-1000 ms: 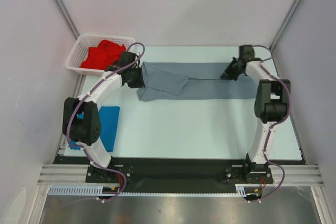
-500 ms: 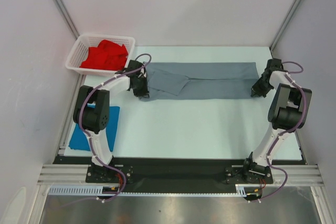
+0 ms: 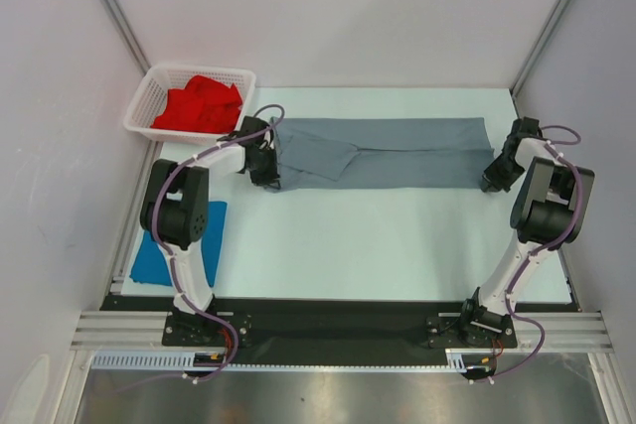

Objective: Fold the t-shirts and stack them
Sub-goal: Fold the tshirt

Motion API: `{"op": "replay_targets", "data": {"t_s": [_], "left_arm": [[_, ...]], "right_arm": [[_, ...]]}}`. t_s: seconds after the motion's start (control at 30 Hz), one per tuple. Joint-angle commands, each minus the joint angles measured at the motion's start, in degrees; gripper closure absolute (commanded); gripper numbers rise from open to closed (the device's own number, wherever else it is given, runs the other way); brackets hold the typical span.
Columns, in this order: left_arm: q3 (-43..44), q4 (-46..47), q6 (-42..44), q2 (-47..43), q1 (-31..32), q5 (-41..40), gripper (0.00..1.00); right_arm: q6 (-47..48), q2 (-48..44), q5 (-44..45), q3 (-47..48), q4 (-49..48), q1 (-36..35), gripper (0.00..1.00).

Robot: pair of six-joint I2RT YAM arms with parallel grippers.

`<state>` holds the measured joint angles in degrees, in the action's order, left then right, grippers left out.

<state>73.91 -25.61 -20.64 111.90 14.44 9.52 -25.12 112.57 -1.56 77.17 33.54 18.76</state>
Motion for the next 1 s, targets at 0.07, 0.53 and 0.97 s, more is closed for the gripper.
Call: {"op": "replay_targets", "data": {"t_s": [0.07,0.53,0.97], "left_arm": [[0.27,-3.39,1.22,-5.81,-0.90,-4.16,0.89],[3.17,-2.62,0.78,-5.56,-0.99,0.94,0.89],[1.06,-1.73,-1.15,1.75,-3.18,2.17,0.92]], "right_arm": [[2.27,-4.81,11.32,1.58,8.99,2.15,0.86],[1.31,-4.30,4.47,8.79,5.49,2.07,0.84],[0.60,5.29,7.71,8.26,3.46,3.21,0.84]]}}
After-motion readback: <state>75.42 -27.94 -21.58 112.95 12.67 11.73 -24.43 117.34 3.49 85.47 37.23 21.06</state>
